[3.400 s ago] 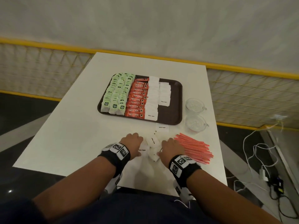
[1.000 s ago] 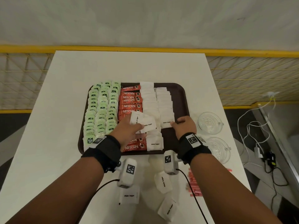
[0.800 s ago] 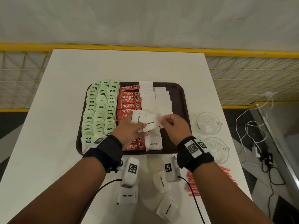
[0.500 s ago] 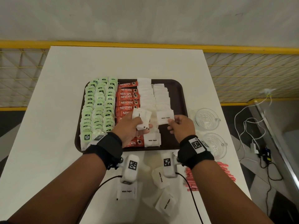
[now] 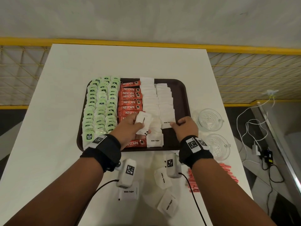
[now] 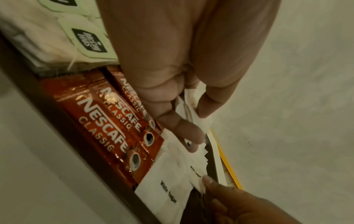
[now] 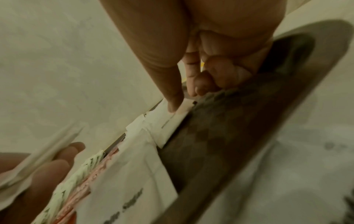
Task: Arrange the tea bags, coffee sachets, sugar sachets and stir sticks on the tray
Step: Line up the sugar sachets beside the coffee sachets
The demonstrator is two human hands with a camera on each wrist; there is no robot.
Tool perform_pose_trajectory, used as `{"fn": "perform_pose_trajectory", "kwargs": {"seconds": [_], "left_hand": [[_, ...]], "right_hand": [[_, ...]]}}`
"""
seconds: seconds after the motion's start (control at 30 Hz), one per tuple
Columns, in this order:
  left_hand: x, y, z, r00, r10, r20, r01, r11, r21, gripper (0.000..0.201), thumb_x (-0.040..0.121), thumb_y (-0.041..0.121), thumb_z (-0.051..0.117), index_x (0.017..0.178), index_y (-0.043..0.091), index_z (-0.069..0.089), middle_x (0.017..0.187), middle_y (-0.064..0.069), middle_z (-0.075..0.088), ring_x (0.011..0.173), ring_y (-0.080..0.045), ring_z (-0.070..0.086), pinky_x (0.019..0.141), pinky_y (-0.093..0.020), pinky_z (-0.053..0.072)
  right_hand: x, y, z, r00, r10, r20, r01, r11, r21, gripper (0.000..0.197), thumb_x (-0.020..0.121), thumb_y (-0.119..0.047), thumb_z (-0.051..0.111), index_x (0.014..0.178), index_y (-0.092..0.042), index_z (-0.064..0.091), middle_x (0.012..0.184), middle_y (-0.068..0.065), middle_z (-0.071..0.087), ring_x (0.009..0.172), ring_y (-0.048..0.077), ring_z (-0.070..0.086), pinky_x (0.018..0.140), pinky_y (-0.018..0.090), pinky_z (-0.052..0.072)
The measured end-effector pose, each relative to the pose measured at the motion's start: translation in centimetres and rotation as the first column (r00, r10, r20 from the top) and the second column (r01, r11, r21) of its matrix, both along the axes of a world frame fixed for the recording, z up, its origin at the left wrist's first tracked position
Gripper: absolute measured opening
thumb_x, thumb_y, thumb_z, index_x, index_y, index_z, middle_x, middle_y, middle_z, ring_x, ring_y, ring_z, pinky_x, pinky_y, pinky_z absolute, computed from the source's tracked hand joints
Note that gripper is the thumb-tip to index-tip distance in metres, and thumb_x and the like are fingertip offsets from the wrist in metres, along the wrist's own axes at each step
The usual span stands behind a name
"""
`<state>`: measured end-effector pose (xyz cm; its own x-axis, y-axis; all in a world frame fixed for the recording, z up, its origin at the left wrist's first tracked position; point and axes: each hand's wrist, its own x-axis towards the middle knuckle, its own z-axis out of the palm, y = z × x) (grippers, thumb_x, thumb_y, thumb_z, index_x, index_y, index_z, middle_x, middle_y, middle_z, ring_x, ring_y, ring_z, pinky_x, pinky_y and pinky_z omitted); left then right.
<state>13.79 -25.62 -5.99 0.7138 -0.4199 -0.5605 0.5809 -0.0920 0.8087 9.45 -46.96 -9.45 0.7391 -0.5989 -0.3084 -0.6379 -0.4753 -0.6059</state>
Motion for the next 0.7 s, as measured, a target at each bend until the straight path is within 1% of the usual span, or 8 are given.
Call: {"fn": "perform_pose_trajectory", "kwargs": {"seconds": [0.07, 0.17, 0.23, 0.3, 0.37, 0.47, 0.6, 0.7], "left_hand": [[0.1, -0.2, -0.1, 0.994, -0.071, 0.080, 0.064, 0.994, 0.093, 0.036, 0.097, 0.008, 0.055, 0.132, 0.014, 0.048, 0.123, -0.008, 0.062, 0.098, -0.023, 0.071, 0.068, -0.029, 0.059], [0.3, -0.8, -0.2, 0.954, -0.209, 0.213, 0.148, 0.952, 0.270, 0.042, 0.091, 0.015, 0.065, 0.130, 0.017, 0.048, 0.119, -0.004, 0.061, 0.097, -0.021, 0.067, 0.064, -0.029, 0.059], [0.3, -1.2, -0.1, 0.931, -0.254, 0.261, 0.171, 0.938, 0.301, 0.046, 0.086, 0.019, 0.072, 0.127, 0.020, 0.050, 0.114, -0.002, 0.062, 0.096, -0.020, 0.067, 0.066, -0.033, 0.061], [0.2, -1.4, -0.1, 0.927, -0.256, 0.275, 0.175, 0.942, 0.287, 0.050, 0.083, 0.022, 0.076, 0.127, 0.022, 0.052, 0.112, -0.002, 0.063, 0.094, -0.021, 0.068, 0.067, -0.035, 0.061], [0.0, -1.4, -0.2, 0.935, -0.229, 0.272, 0.156, 0.952, 0.263, 0.051, 0.085, 0.023, 0.075, 0.130, 0.022, 0.051, 0.114, -0.002, 0.064, 0.092, -0.019, 0.070, 0.067, -0.033, 0.061], [-0.1, -1.0, -0.3, 0.968, -0.142, 0.206, 0.103, 0.976, 0.189, 0.041, 0.094, 0.016, 0.062, 0.133, 0.019, 0.047, 0.123, -0.005, 0.061, 0.093, -0.020, 0.072, 0.073, -0.038, 0.061], [-0.2, -0.4, -0.4, 0.990, -0.065, 0.123, 0.049, 0.990, 0.128, 0.028, 0.100, 0.006, 0.042, 0.126, 0.014, 0.047, 0.123, -0.008, 0.060, 0.094, -0.023, 0.072, 0.066, -0.030, 0.058], [-0.4, -0.1, -0.6, 0.991, -0.069, 0.112, 0.056, 0.991, 0.118, 0.030, 0.100, 0.004, 0.041, 0.129, 0.012, 0.046, 0.124, -0.009, 0.060, 0.095, -0.023, 0.072, 0.074, -0.037, 0.059]], "right_hand": [[-0.2, 0.4, 1.0, 0.997, 0.027, 0.074, -0.029, 0.999, 0.028, 0.029, 0.086, -0.041, 0.068, 0.099, -0.016, 0.060, 0.089, -0.003, 0.061, 0.086, 0.016, 0.060, 0.073, 0.023, 0.040], [-0.2, 1.5, 3.1, 0.969, 0.198, 0.145, -0.217, 0.967, 0.133, 0.031, 0.086, -0.047, 0.067, 0.101, -0.021, 0.063, 0.091, -0.009, 0.063, 0.083, 0.003, 0.057, 0.066, 0.017, 0.040], [0.0, 2.0, 4.0, 0.935, 0.317, 0.158, -0.343, 0.922, 0.179, 0.028, 0.083, -0.041, 0.073, 0.102, -0.022, 0.065, 0.090, -0.009, 0.065, 0.080, 0.002, 0.059, 0.067, 0.017, 0.043], [0.1, 2.2, 3.9, 0.924, 0.353, 0.150, -0.377, 0.906, 0.192, 0.023, 0.081, -0.032, 0.076, 0.098, -0.021, 0.067, 0.087, -0.005, 0.068, 0.077, 0.008, 0.064, 0.069, 0.022, 0.051], [0.0, 1.9, 3.6, 0.939, 0.300, 0.166, -0.334, 0.911, 0.243, 0.017, 0.081, -0.025, 0.077, 0.092, -0.018, 0.066, 0.083, 0.001, 0.070, 0.073, 0.014, 0.068, 0.066, 0.027, 0.056], [-0.7, 1.1, 3.1, 0.973, 0.118, 0.199, -0.188, 0.905, 0.381, 0.011, 0.086, -0.014, 0.072, 0.093, -0.012, 0.064, 0.084, 0.008, 0.071, 0.069, 0.017, 0.070, 0.061, 0.022, 0.056], [-1.4, -0.3, 1.8, 0.985, -0.068, 0.158, 0.006, 0.930, 0.367, 0.006, 0.090, -0.009, 0.067, 0.094, -0.009, 0.063, 0.092, 0.013, 0.070, 0.069, 0.017, 0.069, 0.067, 0.027, 0.059], [-1.2, -0.5, 0.8, 0.987, -0.122, 0.103, 0.080, 0.937, 0.339, 0.006, 0.089, -0.010, 0.068, 0.094, -0.008, 0.063, 0.091, 0.013, 0.071, 0.071, 0.020, 0.070, 0.073, 0.033, 0.060]]}}
